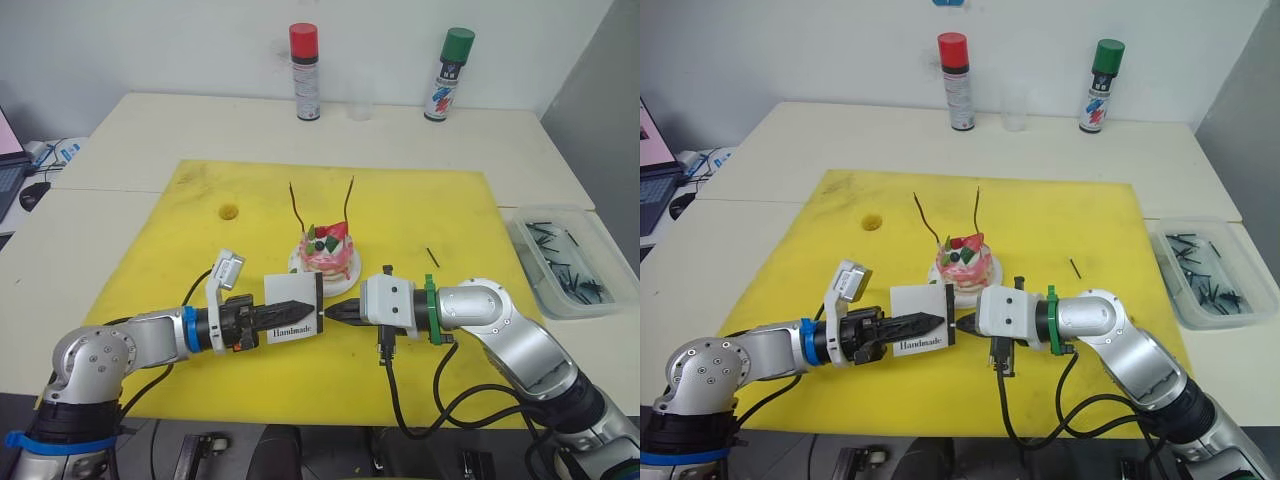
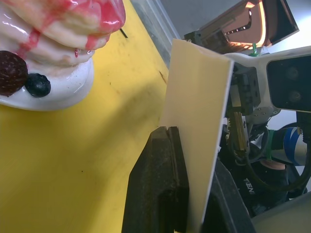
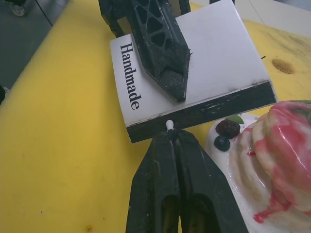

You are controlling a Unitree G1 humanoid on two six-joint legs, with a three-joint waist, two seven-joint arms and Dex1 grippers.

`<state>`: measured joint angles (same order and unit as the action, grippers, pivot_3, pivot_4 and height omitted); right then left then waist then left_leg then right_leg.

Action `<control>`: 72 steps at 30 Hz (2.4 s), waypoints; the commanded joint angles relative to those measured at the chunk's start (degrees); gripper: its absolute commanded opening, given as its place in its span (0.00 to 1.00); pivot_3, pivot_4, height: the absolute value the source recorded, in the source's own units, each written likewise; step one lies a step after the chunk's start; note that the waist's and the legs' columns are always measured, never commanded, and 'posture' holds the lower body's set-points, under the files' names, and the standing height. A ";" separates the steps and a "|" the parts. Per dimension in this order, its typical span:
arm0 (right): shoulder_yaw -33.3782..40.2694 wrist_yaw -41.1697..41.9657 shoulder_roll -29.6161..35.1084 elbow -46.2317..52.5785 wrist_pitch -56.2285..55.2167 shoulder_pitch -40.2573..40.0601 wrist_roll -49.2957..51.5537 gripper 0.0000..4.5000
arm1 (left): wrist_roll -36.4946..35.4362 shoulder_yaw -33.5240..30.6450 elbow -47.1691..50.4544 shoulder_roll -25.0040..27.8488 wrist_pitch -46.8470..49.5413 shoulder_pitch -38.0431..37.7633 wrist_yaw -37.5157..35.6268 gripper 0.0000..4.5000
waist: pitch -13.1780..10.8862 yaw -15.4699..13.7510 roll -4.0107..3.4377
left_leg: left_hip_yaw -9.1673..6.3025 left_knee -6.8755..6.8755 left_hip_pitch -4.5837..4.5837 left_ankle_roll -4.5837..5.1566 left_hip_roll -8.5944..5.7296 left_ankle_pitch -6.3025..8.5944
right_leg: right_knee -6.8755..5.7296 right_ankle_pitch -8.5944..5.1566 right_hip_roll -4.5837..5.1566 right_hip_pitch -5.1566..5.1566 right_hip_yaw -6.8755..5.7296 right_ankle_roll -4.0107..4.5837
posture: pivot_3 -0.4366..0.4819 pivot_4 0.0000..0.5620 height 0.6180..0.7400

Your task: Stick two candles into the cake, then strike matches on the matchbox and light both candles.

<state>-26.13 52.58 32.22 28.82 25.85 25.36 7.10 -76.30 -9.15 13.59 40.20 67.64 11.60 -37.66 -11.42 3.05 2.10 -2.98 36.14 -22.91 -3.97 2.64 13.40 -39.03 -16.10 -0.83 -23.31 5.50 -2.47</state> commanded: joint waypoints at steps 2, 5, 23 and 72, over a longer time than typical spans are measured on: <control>-1.75 1.05 -0.91 0.04 -2.54 0.38 -0.94 0.01 | -2.54 -0.64 1.79 -1.22 0.53 2.07 -0.58 0.00 | 0.00 0.00 0.00 | -0.01 0.00 0.00 0.00 0.00 0.00 | 0.00 0.00 0.00 0.00 -0.01 0.00 | 0.48 0.27 0.94; -2.06 1.52 -1.02 -0.62 -3.36 0.23 -1.65 0.01 | -2.92 -0.85 1.77 -1.59 0.82 2.30 -0.23 0.00 | 0.00 -0.01 0.00 | -0.01 0.01 0.00 0.00 0.00 0.00 | -0.02 0.01 0.00 0.00 0.00 0.00 | 0.48 0.27 0.94; 9.28 9.48 8.30 6.32 -3.04 0.45 8.27 0.01 | -8.41 -8.94 2.44 8.65 4.97 8.25 0.45 0.00 | 0.01 0.38 0.02 | -0.09 0.10 0.01 -0.01 0.04 0.00 | -0.06 0.02 -0.01 0.06 -0.06 -0.02 | 0.48 0.27 0.94; 4.18 4.77 -6.02 -22.12 -8.22 36.77 -7.43 0.01 | 8.49 -6.11 0.68 5.37 -1.91 -5.21 -8.72 0.00 | -0.03 0.19 -0.04 | -0.01 -0.01 -0.05 -0.01 0.04 -0.01 | -0.02 0.26 0.02 -0.09 -0.09 0.41 | 0.48 0.27 0.94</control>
<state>-22.61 57.48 26.26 6.00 18.35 61.75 0.14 -68.46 -15.07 13.84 44.84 66.87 6.50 -44.64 -11.45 3.23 2.07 -2.99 36.13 -22.96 -3.98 2.68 13.39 -39.05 -15.84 -0.81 -23.40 5.40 -2.06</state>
